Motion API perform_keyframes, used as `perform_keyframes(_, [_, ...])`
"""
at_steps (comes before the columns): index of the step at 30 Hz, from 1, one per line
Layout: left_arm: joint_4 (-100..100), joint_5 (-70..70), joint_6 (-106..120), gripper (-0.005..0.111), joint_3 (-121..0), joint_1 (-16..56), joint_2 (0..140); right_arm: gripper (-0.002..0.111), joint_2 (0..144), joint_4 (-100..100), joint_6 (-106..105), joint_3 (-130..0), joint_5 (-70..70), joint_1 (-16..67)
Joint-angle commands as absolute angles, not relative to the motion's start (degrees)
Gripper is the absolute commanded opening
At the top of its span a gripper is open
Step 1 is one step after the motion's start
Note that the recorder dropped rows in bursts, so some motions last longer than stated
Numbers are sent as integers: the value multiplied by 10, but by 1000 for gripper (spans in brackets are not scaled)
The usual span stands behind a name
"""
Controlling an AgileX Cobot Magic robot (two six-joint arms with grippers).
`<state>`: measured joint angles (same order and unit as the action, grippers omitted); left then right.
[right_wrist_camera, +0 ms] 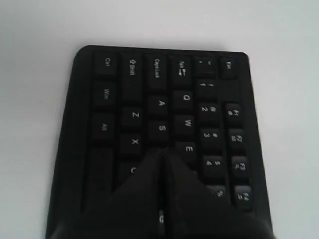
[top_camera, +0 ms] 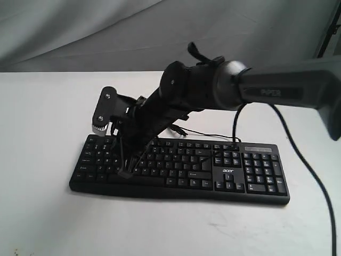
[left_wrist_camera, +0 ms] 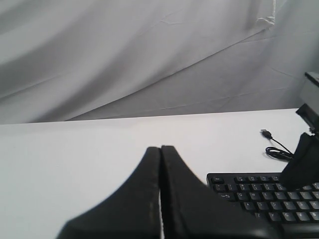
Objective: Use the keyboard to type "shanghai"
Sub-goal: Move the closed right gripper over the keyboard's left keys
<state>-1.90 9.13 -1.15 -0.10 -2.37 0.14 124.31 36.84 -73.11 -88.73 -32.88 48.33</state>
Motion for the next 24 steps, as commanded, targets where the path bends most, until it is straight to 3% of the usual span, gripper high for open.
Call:
perform_keyframes(1, [-19,88,-13,0,0,-20,0,0,1290,378,-705,-961,-358,486])
perform_keyframes(7, [-19,88,-13,0,0,-20,0,0,1324,376,-678,-1021,-382,487])
perform_keyframes(24, [-19,88,-13,0,0,-20,0,0,1348,364,-636,-1021,-353,503])
